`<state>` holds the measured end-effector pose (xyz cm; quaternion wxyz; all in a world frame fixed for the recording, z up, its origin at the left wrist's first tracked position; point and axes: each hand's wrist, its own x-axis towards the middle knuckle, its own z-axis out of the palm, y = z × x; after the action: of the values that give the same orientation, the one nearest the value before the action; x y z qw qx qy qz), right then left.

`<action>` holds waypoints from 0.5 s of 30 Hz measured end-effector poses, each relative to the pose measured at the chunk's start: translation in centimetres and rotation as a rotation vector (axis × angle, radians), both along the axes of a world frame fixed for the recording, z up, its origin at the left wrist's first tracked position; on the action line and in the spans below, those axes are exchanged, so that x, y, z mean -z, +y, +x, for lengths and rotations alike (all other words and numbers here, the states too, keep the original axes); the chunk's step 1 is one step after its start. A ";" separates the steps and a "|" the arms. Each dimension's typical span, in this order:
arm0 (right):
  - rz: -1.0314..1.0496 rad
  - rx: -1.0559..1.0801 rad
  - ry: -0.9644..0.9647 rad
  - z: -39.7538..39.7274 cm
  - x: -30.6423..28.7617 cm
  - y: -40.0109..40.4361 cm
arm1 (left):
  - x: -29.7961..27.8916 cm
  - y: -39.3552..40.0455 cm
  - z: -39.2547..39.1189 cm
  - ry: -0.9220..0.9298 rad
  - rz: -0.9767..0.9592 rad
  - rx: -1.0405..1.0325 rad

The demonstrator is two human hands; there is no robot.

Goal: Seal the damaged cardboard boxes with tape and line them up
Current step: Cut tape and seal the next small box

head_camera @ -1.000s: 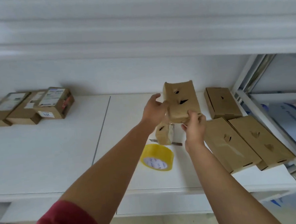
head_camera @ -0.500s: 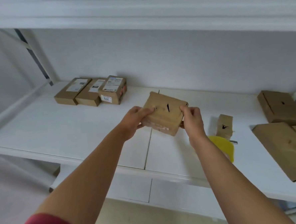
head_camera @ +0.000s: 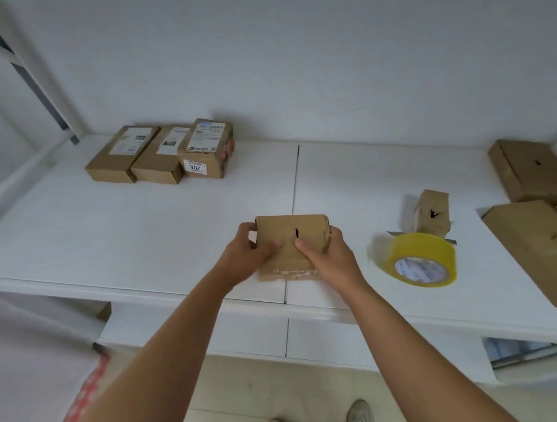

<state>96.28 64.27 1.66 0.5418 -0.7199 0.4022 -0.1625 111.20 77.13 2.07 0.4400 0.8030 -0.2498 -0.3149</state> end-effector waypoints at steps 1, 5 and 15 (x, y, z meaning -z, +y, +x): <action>0.001 0.019 0.001 0.1 0.1 0.0 | 0.0 0.0 -0.1 -0.013 -0.027 0.010; 0.057 0.095 0.002 0.8 0.0 0.1 | 0.8 -0.2 -0.6 0.053 -0.183 0.006; 0.184 0.180 0.047 2.4 -0.5 -0.4 | 1.4 -0.4 0.2 0.032 -0.139 0.093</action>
<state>98.63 63.85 2.13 0.5793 -0.6319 0.4908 -0.1561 111.44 76.69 0.71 0.4834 0.7530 -0.3009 -0.3297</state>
